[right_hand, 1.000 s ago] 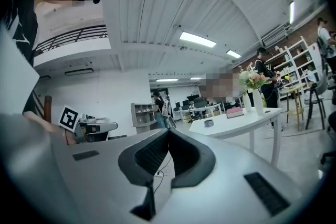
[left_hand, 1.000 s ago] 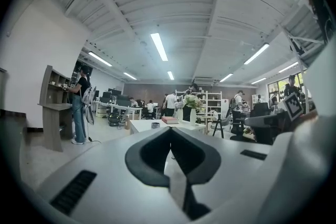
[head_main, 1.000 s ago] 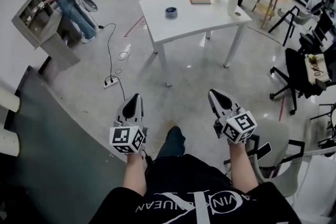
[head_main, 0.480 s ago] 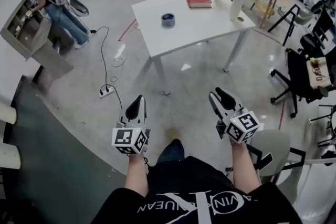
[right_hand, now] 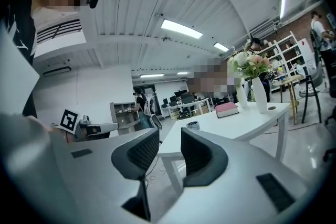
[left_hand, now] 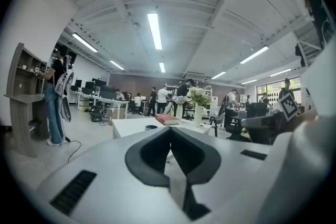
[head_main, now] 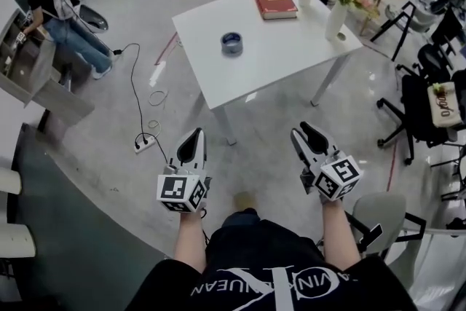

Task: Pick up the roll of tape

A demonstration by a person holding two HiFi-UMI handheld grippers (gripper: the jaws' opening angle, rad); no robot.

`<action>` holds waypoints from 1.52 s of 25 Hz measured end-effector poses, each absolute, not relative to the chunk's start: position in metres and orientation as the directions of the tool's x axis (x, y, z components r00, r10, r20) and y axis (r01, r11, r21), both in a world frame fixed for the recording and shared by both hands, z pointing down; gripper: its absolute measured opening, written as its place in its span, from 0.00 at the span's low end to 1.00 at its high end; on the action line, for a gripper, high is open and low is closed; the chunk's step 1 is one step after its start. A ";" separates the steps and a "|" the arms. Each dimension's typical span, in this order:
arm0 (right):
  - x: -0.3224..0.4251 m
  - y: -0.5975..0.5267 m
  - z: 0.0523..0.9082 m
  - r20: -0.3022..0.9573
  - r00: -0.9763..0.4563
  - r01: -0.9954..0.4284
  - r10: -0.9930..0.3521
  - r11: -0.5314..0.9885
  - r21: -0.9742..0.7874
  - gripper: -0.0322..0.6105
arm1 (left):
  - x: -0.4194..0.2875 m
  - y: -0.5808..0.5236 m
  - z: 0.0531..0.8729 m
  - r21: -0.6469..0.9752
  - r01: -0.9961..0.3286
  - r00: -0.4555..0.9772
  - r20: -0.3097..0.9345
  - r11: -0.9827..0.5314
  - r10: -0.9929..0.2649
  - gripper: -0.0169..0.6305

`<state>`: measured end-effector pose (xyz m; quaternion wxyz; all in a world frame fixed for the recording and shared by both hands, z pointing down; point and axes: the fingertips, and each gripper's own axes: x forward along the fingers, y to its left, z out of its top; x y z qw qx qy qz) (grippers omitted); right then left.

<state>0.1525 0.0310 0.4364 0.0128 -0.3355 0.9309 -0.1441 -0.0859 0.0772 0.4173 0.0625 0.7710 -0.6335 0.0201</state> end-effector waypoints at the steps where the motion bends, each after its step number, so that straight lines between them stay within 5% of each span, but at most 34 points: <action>1: 0.147 0.020 0.438 0.073 -0.772 -0.624 -0.632 0.730 -0.278 0.24 | -0.092 0.066 0.418 0.070 -0.979 0.198 0.109 -0.191 -0.974 0.03; 38: 0.011 -0.202 0.478 0.182 -0.803 -0.594 -0.567 0.738 -0.321 0.26 | -0.207 -0.136 0.459 0.130 -0.978 0.188 0.182 -0.166 -0.965 0.03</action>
